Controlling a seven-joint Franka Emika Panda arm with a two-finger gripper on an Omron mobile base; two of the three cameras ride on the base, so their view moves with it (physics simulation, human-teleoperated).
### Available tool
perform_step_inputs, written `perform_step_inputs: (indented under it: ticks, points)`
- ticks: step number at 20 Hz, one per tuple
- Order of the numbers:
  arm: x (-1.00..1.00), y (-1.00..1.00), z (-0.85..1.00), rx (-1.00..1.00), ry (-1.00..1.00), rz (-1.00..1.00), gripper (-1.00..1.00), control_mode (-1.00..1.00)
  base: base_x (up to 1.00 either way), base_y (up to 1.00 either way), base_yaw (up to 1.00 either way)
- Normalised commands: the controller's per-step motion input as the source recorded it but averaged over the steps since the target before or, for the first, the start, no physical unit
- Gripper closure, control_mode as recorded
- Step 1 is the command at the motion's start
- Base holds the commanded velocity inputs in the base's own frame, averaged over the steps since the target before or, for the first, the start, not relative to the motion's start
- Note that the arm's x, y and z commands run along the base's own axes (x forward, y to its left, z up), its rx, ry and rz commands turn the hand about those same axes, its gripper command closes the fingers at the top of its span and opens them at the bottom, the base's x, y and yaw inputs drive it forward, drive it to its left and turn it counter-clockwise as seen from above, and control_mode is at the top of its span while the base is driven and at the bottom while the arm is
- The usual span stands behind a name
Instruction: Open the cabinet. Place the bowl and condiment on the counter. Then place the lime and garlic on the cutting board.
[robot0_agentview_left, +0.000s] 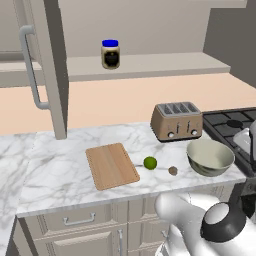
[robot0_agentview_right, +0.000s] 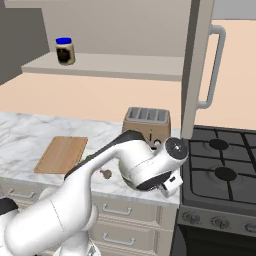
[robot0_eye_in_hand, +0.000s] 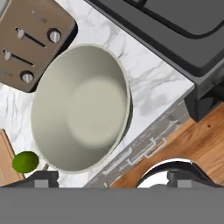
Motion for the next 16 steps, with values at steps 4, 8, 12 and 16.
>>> perform_step_inputs:
  ticks: [4,8,12,16]
  points:
    - [-0.34,0.45,0.41,-0.09,0.00,0.00,-1.00,-1.00,0.00,0.00,0.00]
    - [-0.36,0.43,0.57,-0.08,0.00,0.00,-1.00,-1.00,0.00,0.00,0.00]
    - [-0.32,0.36,0.66,-0.07,0.00,0.00,-1.00,-1.00,0.00,0.00,0.00]
    - [-0.33,0.30,0.70,-0.09,0.00,0.00,-1.00,-1.00,0.00,0.00,0.00]
